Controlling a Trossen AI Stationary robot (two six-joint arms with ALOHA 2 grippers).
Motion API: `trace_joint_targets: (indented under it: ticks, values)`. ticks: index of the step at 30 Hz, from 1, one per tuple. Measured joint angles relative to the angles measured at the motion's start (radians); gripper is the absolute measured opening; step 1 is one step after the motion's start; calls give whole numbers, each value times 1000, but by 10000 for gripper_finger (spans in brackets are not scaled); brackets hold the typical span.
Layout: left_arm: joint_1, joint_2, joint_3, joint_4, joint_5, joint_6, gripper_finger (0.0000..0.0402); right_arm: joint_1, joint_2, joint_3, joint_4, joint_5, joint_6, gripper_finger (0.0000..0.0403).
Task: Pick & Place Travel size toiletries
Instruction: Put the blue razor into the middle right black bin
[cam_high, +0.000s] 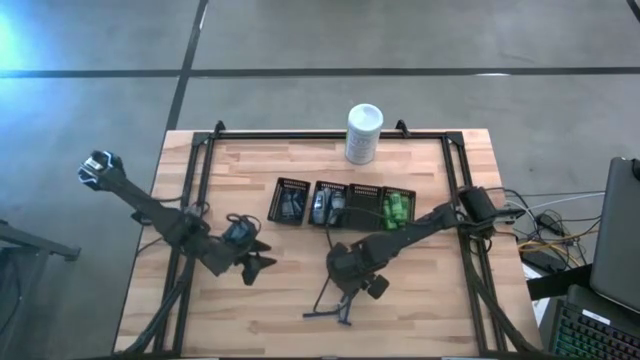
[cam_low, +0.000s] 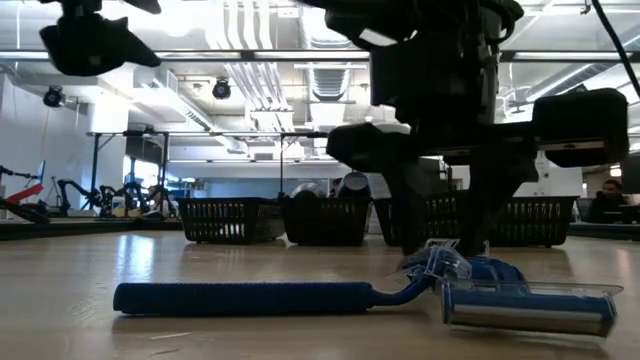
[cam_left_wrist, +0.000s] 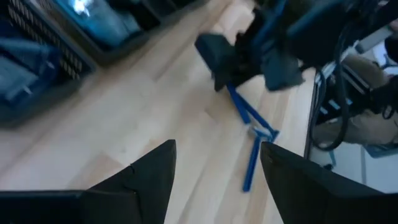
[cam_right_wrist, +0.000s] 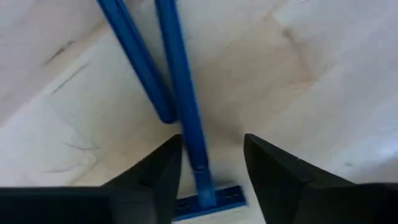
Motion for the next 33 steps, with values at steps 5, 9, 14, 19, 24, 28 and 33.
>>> trace_joint_targets:
  ticks: [5, 9, 14, 19, 24, 28, 33]
  values:
    - [43, -50, -4, 10, -6, 74, 239, -8, 6, 10, -41, -8, 43, 114]
    - [72, -62, 13, 10, -6, 151, 239, -13, 4, 11, -52, -14, 107, 59]
    - [94, -60, 25, 9, -6, 205, 239, -19, -18, 25, -135, -3, 205, 26]
    - [105, -59, 25, 8, -6, 231, 238, -32, -131, 4, -161, -7, 389, 40]
    - [119, -57, 14, 9, -17, 235, 239, -40, -317, -52, -155, 76, 795, 33]
    - [132, -55, -12, 9, -23, 227, 239, -51, -451, -112, -139, 298, 1268, 34]
    - [150, -47, -40, 8, -33, 226, 239, -123, -539, -200, -107, 476, 1673, 44]
